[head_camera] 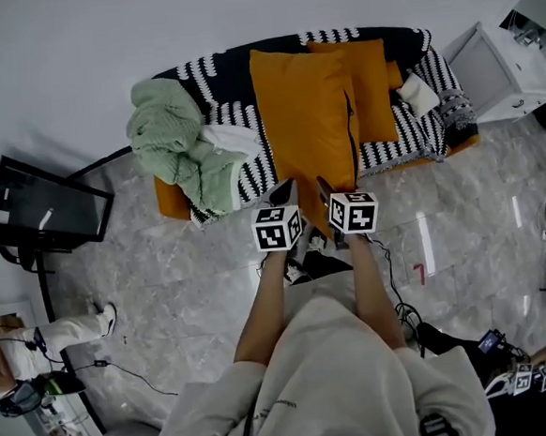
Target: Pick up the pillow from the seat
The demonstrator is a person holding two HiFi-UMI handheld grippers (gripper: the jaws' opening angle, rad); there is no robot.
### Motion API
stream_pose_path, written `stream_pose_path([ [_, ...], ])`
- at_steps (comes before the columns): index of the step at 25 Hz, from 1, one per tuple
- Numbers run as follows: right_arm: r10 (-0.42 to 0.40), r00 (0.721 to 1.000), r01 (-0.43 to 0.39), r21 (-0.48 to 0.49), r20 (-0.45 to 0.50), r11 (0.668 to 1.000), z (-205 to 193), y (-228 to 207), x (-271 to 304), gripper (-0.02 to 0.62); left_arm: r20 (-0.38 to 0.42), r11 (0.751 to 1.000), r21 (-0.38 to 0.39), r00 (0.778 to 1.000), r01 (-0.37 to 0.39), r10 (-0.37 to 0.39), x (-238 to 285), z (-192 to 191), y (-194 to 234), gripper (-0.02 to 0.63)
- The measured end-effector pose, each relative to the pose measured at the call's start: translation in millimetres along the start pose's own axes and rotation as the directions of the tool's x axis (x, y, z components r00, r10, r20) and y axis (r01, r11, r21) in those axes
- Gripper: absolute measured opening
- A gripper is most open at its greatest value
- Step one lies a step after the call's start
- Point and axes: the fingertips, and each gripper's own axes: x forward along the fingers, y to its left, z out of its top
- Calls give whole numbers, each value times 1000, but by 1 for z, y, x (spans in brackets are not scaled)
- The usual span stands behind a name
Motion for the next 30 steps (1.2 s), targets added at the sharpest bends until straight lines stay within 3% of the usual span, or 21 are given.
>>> stream_pose_path([
  [30,-38,999,36,-64,-21,997,1,-1,4,224,8,999,-46,1000,25,-25,8,-2,0,9],
])
